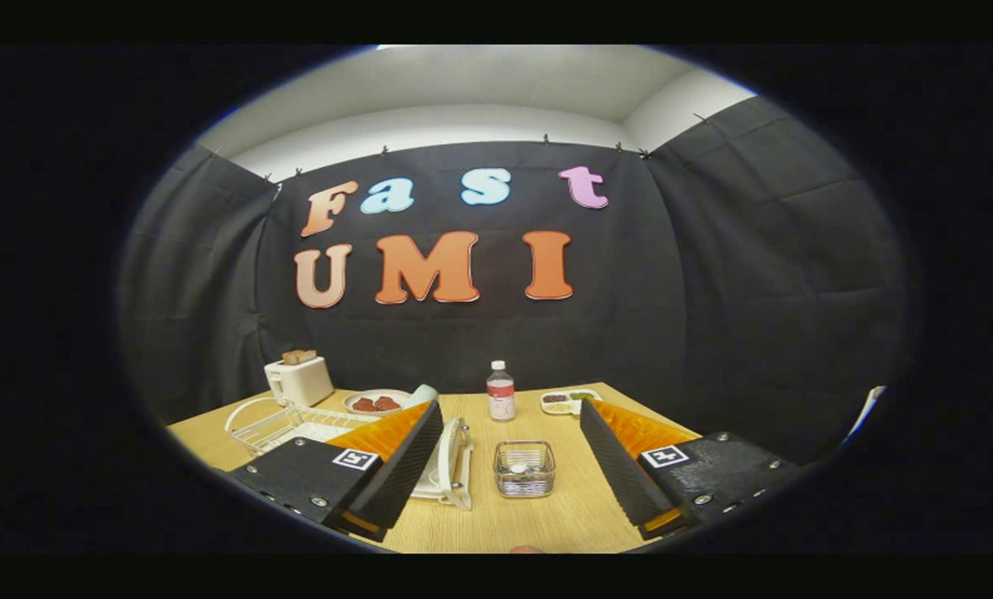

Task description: Take the plate from the dish rack, then take the spoon from the basket and place it into the plate.

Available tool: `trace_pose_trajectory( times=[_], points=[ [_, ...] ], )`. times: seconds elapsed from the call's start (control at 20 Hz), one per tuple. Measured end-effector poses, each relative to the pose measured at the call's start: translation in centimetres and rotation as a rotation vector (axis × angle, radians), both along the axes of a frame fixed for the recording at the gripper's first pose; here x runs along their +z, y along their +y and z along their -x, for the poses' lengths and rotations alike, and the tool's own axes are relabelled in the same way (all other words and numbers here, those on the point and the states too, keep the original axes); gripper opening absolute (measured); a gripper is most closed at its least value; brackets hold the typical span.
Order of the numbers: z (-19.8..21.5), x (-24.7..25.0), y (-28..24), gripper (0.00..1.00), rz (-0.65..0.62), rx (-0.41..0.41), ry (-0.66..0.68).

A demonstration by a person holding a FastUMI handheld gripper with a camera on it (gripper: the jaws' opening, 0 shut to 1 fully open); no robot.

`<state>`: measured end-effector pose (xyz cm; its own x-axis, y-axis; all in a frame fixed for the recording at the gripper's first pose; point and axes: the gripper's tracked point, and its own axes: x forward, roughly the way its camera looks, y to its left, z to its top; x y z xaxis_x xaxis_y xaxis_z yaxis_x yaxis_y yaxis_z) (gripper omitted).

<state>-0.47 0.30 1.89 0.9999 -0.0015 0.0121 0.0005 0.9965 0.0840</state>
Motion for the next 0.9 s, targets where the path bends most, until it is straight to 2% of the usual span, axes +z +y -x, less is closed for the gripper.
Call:
trace_pose_trajectory(
  times=[0.6,0.9],
  points=[
    [-0.8,0.8,2.1,0.99,0.012,0.036,0.046],
    [-4.0,0.1,5.6,0.99,-0.046,0.114,0.139]
  ],
)
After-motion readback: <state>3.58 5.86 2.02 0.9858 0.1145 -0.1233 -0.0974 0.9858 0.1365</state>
